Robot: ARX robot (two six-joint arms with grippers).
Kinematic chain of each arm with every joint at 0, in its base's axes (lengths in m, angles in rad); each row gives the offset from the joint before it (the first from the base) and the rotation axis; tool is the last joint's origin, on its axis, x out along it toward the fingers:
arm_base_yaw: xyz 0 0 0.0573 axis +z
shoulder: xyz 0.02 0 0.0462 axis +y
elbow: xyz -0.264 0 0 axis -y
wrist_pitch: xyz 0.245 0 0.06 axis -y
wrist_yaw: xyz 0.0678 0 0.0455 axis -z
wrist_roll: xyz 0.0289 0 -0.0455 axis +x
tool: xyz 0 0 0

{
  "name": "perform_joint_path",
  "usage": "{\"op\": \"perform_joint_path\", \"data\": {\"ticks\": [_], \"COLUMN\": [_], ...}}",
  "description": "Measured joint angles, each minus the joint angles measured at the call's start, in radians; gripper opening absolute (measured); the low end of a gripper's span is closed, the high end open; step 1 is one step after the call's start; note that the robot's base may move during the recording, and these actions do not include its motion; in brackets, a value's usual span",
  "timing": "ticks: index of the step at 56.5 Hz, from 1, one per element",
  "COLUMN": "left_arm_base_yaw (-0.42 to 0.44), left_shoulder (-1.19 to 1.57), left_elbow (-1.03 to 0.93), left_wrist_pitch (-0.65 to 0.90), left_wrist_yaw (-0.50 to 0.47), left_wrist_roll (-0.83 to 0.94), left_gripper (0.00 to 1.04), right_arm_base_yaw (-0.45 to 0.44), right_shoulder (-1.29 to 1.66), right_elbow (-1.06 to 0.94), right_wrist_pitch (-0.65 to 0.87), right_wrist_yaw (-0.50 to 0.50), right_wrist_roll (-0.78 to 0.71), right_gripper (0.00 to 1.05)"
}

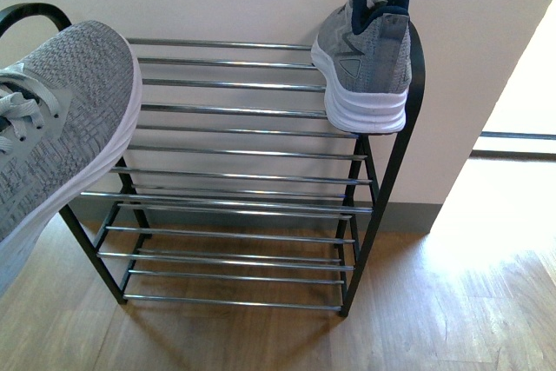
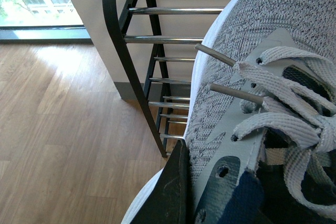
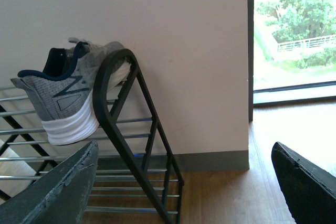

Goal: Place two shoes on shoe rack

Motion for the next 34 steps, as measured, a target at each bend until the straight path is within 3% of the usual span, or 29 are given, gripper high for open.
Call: {"op": "perform_joint_path", "data": {"ticks": [13, 18, 34], "left_arm_base_yaw": [0.000, 0.000, 0.000], "left_shoulder": [0.000, 0.000, 0.000], "left_elbow": [0.000, 0.000, 0.000], "left_wrist_pitch": [0.000, 0.000, 0.000], "left_wrist_yaw": [0.000, 0.000, 0.000], "left_wrist_roll": [0.000, 0.000, 0.000], "left_gripper": [0.02, 0.02, 0.02], "right_arm_base_yaw": [0.000, 0.026, 0.192], "right_shoulder": [0.008, 0.022, -0.237], "right_elbow": [-0.005, -0.046, -0.127], "right_wrist_pitch": [0.017, 0.109, -0.083], "right_wrist_yaw": [-0.010, 0.005, 0.157], "right_wrist_roll": [-0.012, -0.095, -0.171], "right_gripper": [0.94, 0.81, 0.35]}}
